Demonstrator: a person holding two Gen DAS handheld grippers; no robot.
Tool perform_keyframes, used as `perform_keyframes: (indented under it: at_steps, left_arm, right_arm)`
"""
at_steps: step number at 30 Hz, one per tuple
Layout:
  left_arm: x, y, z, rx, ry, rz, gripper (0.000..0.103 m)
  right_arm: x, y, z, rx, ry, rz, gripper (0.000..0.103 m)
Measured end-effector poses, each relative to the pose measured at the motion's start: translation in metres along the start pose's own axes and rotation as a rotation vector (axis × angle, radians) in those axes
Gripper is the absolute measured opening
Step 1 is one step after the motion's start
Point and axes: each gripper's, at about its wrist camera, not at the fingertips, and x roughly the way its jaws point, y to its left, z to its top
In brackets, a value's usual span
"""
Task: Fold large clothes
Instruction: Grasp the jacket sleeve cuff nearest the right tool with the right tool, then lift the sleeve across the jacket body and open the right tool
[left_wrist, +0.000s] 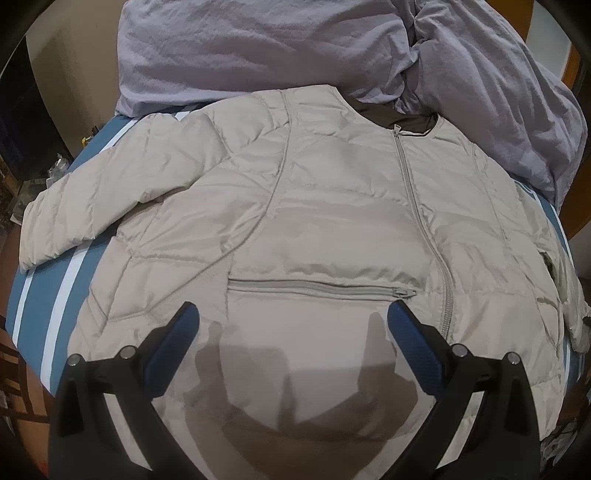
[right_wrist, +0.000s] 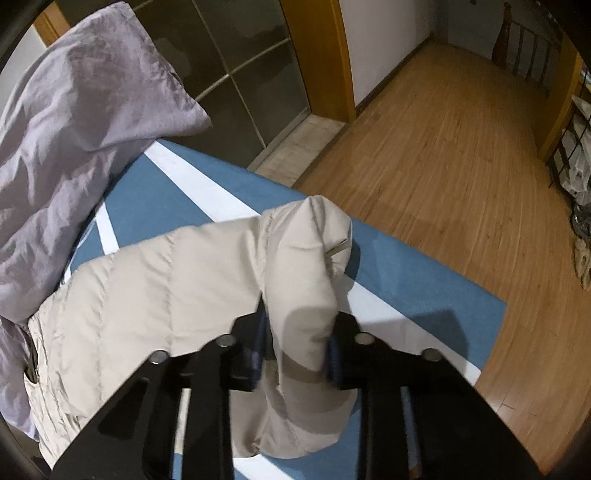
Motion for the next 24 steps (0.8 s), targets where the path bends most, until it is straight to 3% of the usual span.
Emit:
perform_keyframes:
  at_steps: [4,8,13,19,24]
  left_arm:
    - [0.0,0.011,0.005,-0.001,-0.006,-0.01,0.101]
    - [-0.004,0.026,0.009,-0.01,-0.019,-0.02,0.101]
    - [-0.008,0.044,0.012,-0.018,-0.031,-0.031,0.101]
    - [-0.017,0.064,0.011,-0.03,-0.049,-0.036,0.101]
    - [-0.021,0.083,0.008,-0.05,-0.051,-0.029,0.101]
  right_arm:
    - [-0.021,0.022,0.004,-0.043,-0.055,-0.025,0.017]
    - [-0.049,0.062,0.007,-0.114,-0.105,0.023,0.016]
    - [-0.064,0.134,-0.006,-0.24,-0.103,0.1,0.016]
    - [-0.064,0.236,-0.059,-0.409,-0.036,0.234,0.016]
    - [-0.055,0.303,-0.11,-0.525,0.042,0.29,0.016]
